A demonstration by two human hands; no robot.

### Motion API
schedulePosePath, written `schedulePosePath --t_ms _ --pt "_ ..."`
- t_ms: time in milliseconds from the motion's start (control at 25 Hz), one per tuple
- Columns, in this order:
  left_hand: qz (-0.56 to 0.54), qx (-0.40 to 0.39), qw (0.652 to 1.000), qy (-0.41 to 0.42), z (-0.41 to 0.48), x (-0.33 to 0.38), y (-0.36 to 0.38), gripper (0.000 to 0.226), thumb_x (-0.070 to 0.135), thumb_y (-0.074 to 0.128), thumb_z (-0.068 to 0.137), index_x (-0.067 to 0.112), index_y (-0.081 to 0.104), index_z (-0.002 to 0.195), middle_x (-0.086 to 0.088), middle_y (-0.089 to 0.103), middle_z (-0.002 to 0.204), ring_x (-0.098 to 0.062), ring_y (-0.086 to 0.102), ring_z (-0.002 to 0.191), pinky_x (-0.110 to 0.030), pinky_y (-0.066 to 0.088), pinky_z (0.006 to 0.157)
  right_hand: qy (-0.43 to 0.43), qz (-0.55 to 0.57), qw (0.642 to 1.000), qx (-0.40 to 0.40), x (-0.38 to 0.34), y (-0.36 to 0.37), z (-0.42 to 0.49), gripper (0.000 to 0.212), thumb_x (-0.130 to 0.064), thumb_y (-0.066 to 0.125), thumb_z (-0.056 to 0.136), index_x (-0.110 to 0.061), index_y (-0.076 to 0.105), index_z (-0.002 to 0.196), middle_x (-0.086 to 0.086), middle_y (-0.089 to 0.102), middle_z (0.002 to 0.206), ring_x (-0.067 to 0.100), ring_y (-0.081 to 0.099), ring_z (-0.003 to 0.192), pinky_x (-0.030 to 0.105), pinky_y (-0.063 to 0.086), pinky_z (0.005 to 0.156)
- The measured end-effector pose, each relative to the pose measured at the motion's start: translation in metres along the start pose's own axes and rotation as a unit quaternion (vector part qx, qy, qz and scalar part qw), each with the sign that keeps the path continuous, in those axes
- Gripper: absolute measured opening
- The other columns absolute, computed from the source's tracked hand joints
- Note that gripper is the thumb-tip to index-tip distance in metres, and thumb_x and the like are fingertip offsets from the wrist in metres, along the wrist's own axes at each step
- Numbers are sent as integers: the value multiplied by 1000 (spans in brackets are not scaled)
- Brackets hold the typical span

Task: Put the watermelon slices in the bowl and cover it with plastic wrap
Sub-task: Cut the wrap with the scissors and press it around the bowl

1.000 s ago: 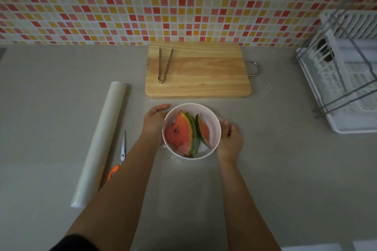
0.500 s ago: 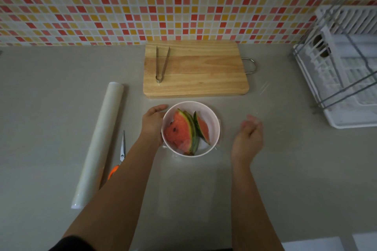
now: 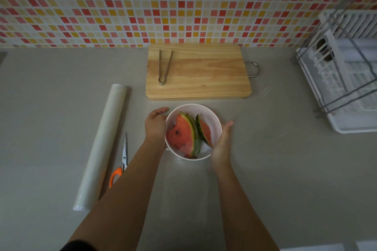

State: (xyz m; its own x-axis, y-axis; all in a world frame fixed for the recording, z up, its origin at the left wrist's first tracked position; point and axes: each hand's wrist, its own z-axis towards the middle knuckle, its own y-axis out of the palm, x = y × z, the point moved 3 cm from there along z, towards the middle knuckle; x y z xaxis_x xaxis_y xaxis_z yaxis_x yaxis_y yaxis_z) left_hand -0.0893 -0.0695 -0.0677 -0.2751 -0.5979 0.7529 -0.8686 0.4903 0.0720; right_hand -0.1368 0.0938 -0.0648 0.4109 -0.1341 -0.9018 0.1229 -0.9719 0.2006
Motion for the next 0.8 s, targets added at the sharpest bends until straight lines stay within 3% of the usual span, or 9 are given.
schedulePosePath --t_ms 40,120,200,280,360,440,520,640,800 --pt "-1 -1 1000 2 0 0 0 29 -4 47 82 19 64 87 -14 66 85 -30 64 76 -30 53 57 30 -10 999 10 1 -1 1 56 -49 15 98 -21 63 95 -5 65 101 -6 64 82 12 49 81" --pt "1 2 1000 4 1 0 0 28 -4 48 82 18 65 89 -13 66 87 -29 64 76 -29 52 55 55 -114 992 28 -1 -3 0 60 -49 14 98 -14 59 115 2 59 113 4 55 93 20 38 90" --pt "3 2 1000 -6 2 0 -1 27 -3 50 82 18 65 89 -14 66 90 -31 64 80 -31 52 59 2 -266 963 41 -7 -12 -1 64 -51 15 95 -8 54 122 7 54 125 11 48 103 24 34 93" --pt "4 -2 1000 -15 4 -1 -2 26 -3 53 80 19 65 87 -14 66 91 -32 64 82 -34 53 62 -75 -361 929 20 -17 -20 1 72 -53 16 86 -6 45 131 14 42 142 20 42 124 30 29 108" --pt "1 -7 1000 -19 5 0 -3 25 -3 55 80 18 64 87 -15 66 91 -32 64 81 -34 53 63 -138 -334 932 -19 -30 -20 9 74 -55 17 83 -14 32 143 -4 31 151 8 28 137 18 17 110" --pt "-9 -11 1000 -21 5 0 -2 25 -4 55 79 18 64 87 -15 66 89 -32 64 80 -34 54 62 -161 -256 946 -115 -40 -9 20 74 -68 21 83 -25 35 142 -25 34 141 -11 30 130 6 21 105" --pt "-19 -8 1000 -22 3 -1 0 25 -6 54 80 17 64 87 -15 65 86 -31 63 78 -34 54 62 -133 -229 944 -196 -41 3 28 77 -83 24 75 -36 47 131 -18 45 139 -3 41 129 20 31 110" --pt "-24 11 1000 -13 3 0 2 28 -8 51 78 16 64 84 -15 64 80 -32 62 75 -39 57 71 -74 -198 957 -201 -33 11 34 73 -89 25 67 -43 63 110 1 62 127 18 58 117 47 42 105" --pt "-17 17 1000 -14 3 -2 0 30 -6 48 77 18 64 83 -18 65 89 -34 63 79 -44 56 80 28 -201 967 -151 -29 14 37 99 -98 20 51 -32 67 108 9 68 114 24 63 109 51 44 101"
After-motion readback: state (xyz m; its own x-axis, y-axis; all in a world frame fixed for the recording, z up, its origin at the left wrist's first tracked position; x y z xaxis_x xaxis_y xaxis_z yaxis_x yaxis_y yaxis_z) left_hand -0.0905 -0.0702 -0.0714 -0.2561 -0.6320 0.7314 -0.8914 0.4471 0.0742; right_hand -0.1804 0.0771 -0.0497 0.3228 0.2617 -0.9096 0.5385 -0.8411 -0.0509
